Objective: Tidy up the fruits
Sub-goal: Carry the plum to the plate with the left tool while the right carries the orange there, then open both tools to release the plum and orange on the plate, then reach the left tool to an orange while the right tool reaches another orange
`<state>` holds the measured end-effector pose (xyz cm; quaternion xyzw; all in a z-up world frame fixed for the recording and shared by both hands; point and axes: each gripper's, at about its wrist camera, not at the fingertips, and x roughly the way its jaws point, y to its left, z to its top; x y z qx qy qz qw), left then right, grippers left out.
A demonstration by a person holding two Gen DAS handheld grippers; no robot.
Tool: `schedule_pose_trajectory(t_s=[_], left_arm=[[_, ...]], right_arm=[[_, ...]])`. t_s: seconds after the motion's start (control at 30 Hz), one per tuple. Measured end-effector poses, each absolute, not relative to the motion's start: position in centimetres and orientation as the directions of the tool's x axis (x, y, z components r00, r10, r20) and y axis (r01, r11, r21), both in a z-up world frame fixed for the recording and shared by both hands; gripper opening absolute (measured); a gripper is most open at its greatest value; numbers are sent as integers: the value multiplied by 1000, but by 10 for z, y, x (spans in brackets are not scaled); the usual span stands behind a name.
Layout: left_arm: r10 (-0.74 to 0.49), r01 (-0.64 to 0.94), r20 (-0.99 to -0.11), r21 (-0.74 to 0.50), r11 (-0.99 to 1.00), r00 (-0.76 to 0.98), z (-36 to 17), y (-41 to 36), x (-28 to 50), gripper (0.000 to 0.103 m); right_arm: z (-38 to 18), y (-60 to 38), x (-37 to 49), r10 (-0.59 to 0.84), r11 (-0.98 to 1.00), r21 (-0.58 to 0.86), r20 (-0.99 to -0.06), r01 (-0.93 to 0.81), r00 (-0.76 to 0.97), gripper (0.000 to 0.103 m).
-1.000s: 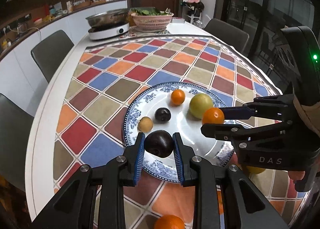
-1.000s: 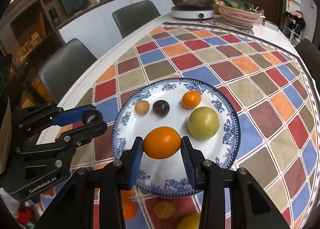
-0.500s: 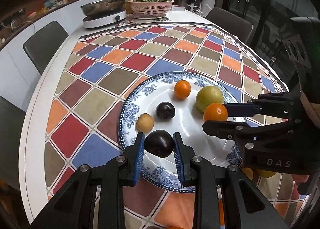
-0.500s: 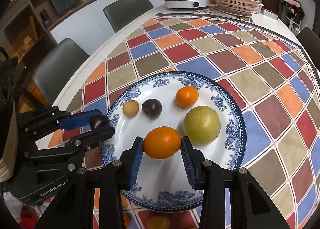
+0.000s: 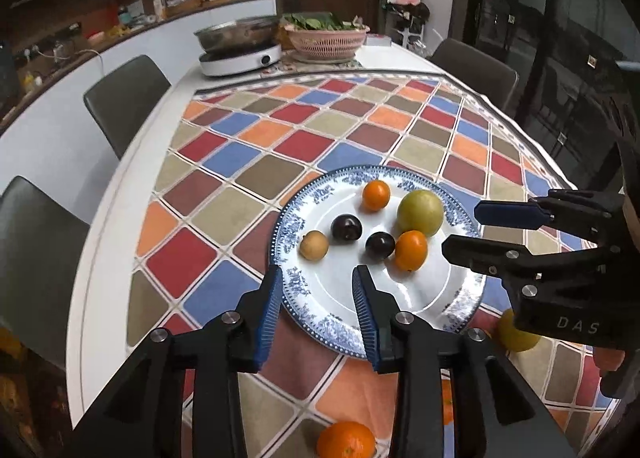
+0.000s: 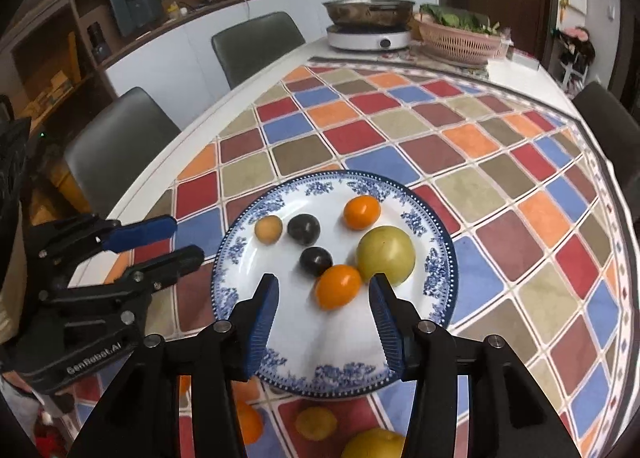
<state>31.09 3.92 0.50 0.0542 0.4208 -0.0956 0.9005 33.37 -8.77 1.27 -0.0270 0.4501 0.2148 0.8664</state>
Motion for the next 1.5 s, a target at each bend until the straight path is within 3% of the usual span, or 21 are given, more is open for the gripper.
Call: schedule_pose_trajectory(t_s=[0.4,0.53,0.77,0.93,1.5], left_arm=[[-112,199,-690,47,979,715,48,38,254,46],[-106,189,-668,52,981,736,55,40,234,51],[-81,174,-655,78,982,751,56,44,202,66],[-70,164,-655,83,983,752,50,49,185,71],[-103,223,-708,78,972,699,-7,56,158,72]], right_arm=[[51,-93,282,373,900,129,-723,-417,582,48],[59,-93,264,382,898,129,-703,-421,600,57],[62,-88,232,391,890,113,-687,-442,612,57],[58,-83,213,396,884,102,-685,-457,612,57],[5,-67,184,358,872,64,-759,-485,544,57]])
